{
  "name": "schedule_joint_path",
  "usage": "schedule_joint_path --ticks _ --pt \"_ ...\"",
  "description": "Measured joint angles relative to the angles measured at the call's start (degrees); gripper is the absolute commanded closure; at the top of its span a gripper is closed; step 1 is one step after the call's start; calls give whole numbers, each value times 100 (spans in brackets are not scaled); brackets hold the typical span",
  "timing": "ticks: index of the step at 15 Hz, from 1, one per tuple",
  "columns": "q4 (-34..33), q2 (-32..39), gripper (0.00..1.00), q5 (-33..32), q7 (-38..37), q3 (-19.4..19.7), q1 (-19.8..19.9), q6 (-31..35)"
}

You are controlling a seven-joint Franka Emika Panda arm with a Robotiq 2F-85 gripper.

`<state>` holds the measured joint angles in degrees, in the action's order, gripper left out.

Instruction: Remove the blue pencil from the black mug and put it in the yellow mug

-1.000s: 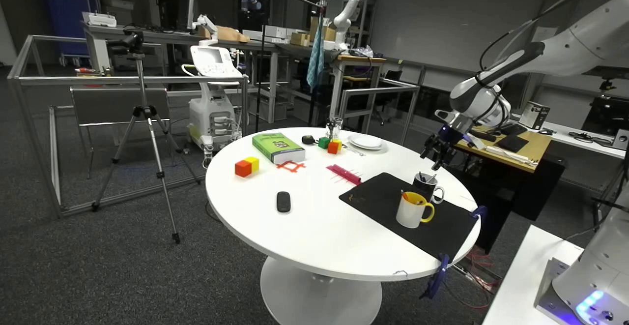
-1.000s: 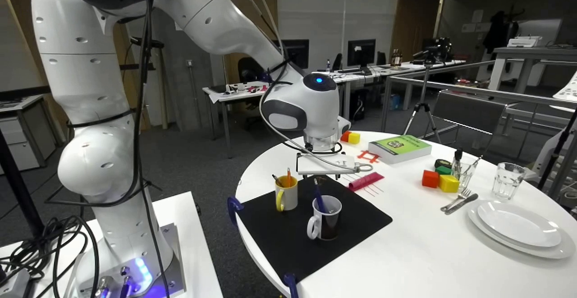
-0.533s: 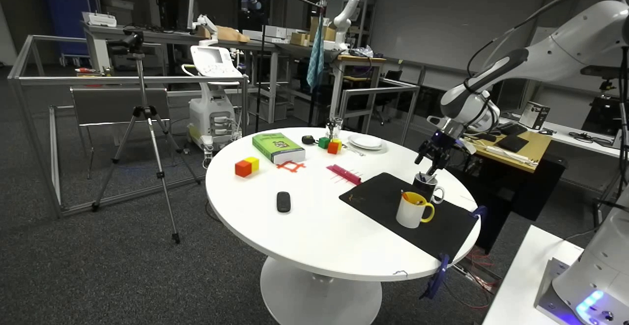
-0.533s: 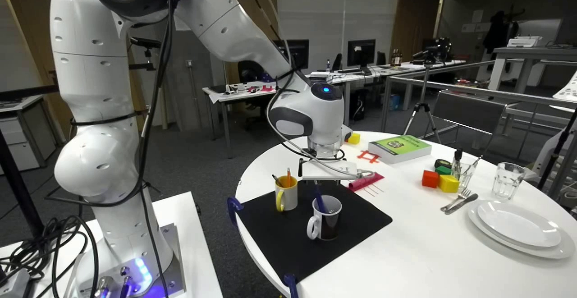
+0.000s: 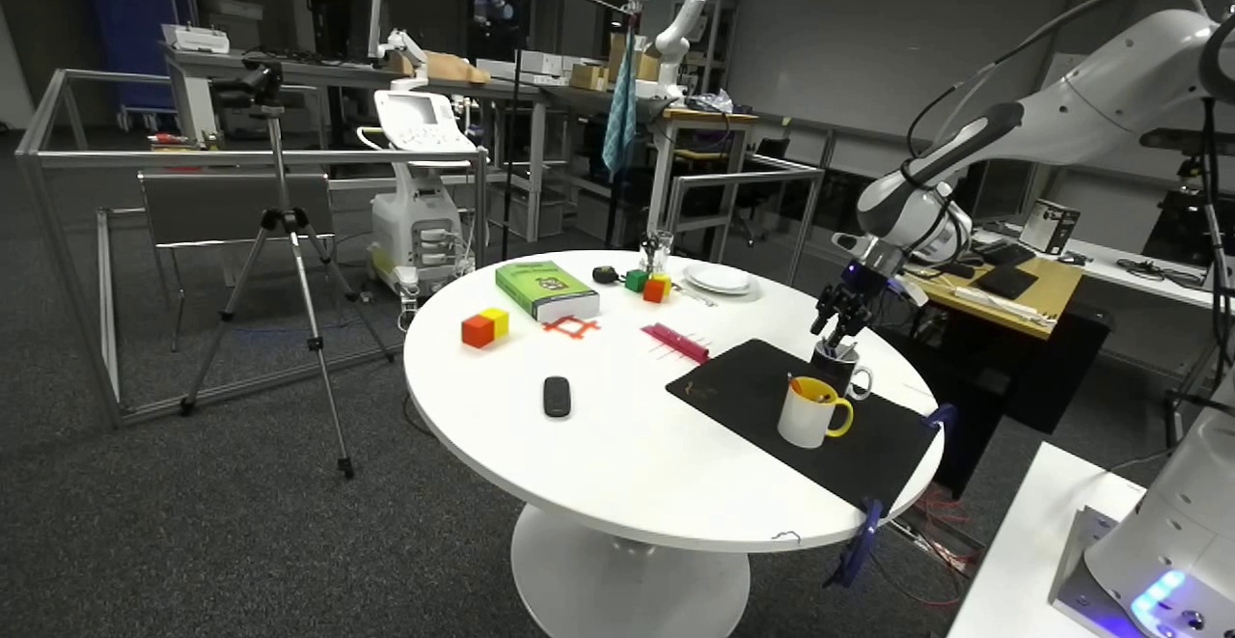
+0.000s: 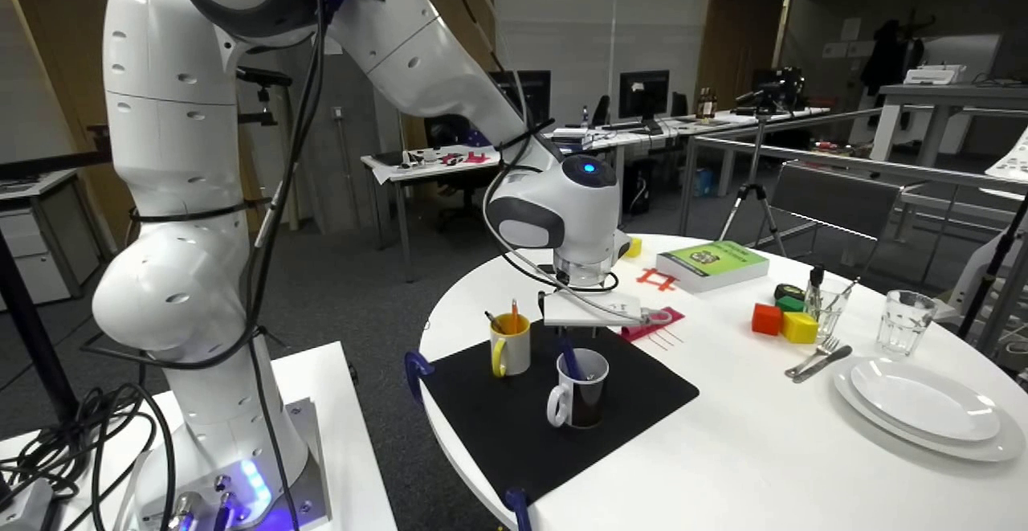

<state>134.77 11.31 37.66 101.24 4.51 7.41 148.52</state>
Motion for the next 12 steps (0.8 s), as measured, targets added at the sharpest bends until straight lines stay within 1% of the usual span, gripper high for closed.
schedule_joint_path --ticks 2,4,6,7,12 --pt "-24 24 87 0 0 -31 30 0" --pt "-37 26 100 -1 0 -42 33 -1" --pt "-46 27 100 -1 0 -50 33 -1" --pt "-50 27 98 -2 0 -52 34 -4" --pt "-96 27 98 -2 0 -54 50 -4"
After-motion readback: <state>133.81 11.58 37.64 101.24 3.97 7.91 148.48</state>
